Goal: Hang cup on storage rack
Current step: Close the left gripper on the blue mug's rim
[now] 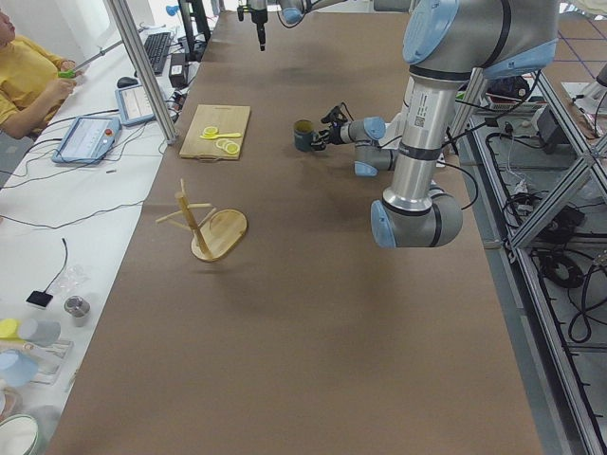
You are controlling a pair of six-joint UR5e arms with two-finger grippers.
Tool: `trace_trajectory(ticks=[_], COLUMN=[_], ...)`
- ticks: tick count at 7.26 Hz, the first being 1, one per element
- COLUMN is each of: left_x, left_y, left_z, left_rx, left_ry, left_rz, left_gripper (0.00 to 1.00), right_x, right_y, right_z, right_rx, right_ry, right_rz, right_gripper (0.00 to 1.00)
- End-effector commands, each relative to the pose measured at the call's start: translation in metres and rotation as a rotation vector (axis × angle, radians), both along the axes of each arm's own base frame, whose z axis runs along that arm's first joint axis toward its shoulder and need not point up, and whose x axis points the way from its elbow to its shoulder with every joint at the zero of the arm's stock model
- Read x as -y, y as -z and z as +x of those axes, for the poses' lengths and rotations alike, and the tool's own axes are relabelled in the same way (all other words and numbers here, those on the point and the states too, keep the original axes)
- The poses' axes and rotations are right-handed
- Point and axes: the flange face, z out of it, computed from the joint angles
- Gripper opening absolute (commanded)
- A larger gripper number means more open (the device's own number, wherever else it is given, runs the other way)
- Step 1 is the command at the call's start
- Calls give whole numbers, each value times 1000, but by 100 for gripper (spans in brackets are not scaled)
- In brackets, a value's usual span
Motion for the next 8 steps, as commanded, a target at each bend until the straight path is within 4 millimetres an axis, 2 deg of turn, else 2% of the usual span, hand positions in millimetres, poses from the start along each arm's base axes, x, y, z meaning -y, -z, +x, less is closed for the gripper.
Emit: trace_trajectory(ticks=[1, 2, 3, 4, 5, 6, 7, 8], left_x=[4, 6, 6, 6, 6, 7, 7, 12], left_y=[2, 1, 0, 6, 10, 16, 21, 34], left_z=[5, 5, 8, 9, 9, 9, 8, 5], left_rx=[2, 5, 6, -6, -21, -37, -51, -82], left_ry=[5, 8, 8, 5, 2, 2, 2, 12], left_rz=[0, -1, -2, 0, -2, -7, -10, -13], left_gripper=[73, 67, 55, 43, 25, 2, 0, 0], right_x=[0, 3, 5, 6, 7, 7, 7, 7], right_y=[-3, -13, -24, -21, -19, -19, -18, -16], right_z=[-1, -3, -4, -5, -4, -4, -4, -5], right_rx=[0, 10, 19, 23, 26, 26, 28, 29], right_ry=[1, 0, -3, -3, -3, -3, -4, -3], right_rz=[1, 22, 35, 37, 41, 41, 41, 45], right_gripper=[98, 99, 99, 99, 99, 99, 99, 99])
